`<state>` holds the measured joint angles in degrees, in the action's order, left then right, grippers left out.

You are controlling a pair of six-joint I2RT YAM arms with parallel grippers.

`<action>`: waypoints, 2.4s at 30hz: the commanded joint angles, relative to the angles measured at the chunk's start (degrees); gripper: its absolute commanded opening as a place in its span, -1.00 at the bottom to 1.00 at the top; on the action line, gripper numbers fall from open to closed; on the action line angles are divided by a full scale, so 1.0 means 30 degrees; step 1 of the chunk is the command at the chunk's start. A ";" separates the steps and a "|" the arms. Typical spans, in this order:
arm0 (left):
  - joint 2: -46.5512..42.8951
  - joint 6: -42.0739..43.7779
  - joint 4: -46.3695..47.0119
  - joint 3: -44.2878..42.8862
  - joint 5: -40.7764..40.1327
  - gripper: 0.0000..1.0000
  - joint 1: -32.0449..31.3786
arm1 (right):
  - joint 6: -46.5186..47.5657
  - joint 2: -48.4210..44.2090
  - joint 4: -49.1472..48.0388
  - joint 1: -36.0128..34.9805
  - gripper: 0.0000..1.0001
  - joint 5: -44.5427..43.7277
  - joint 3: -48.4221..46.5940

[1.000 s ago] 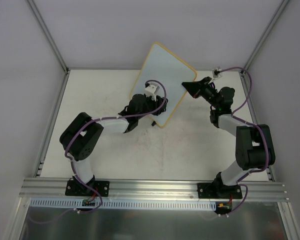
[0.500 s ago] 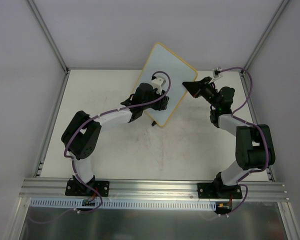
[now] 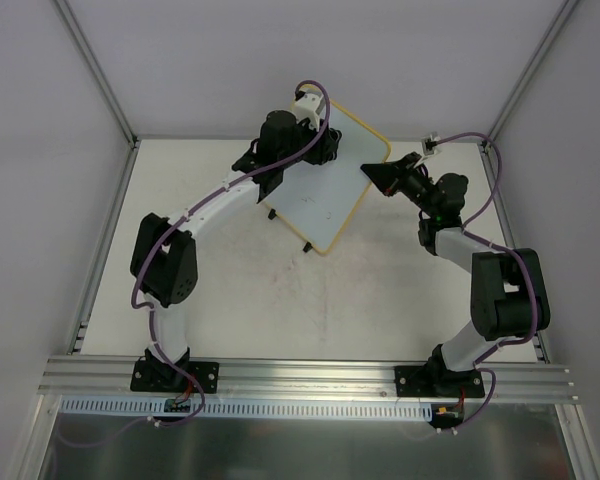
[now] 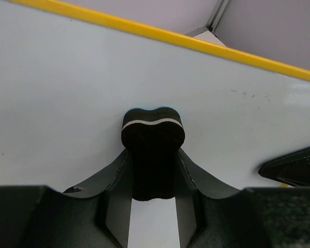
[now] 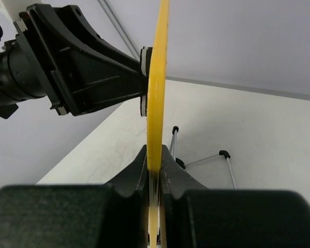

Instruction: Erase the whiteboard

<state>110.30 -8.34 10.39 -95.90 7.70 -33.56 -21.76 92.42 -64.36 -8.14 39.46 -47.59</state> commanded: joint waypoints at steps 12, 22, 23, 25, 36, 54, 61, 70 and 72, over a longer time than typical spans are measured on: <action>0.1407 -0.0853 0.2217 -0.0262 0.2969 -1.00 0.0142 | 0.0104 -0.0104 0.0066 -0.1270 -1.00 0.4131 -0.0073; 0.0003 -0.1351 0.5024 0.5233 0.2855 -1.00 -0.0413 | 0.0075 -0.0104 0.0066 -0.1270 -1.00 0.4102 -0.0073; -0.0260 -0.1322 0.5351 0.5914 0.2678 -1.00 -0.0588 | 0.0104 -0.0104 0.0066 -0.1270 -1.00 0.4102 -0.0102; -0.0847 -0.1234 0.5995 0.7203 0.2036 -1.00 -0.1145 | 0.0075 -0.0075 0.0037 -0.1270 -1.00 0.4102 -0.0044; -0.1261 -0.1323 0.9894 1.3946 -0.1187 -1.00 -0.1996 | 0.0075 -0.0192 0.0037 -0.1270 -1.00 0.4102 -0.0014; -0.0291 -0.4249 0.6146 1.4210 -0.7458 -1.00 -0.1967 | 0.0017 -0.0221 0.0007 -0.1241 -1.00 0.4102 -0.0043; -0.1170 -0.5394 0.5034 1.4476 -0.8982 -1.00 -0.1176 | -0.0042 -0.0280 -0.0022 -0.1241 -1.00 0.4131 -0.0014; -0.2312 -0.5863 0.4795 1.4621 -0.8520 -1.00 -0.0385 | -0.0042 -0.0221 -0.0022 -0.1241 -1.00 0.4131 -0.0015; -0.2925 -0.5863 0.5350 1.4826 -0.7434 -1.00 -0.0414 | -0.0071 -0.0221 -0.0022 -0.1241 -1.00 0.4131 -0.0015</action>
<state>103.83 -25.52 29.28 -52.75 -15.86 -35.40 -21.61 92.42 -64.31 -8.58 38.87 -47.64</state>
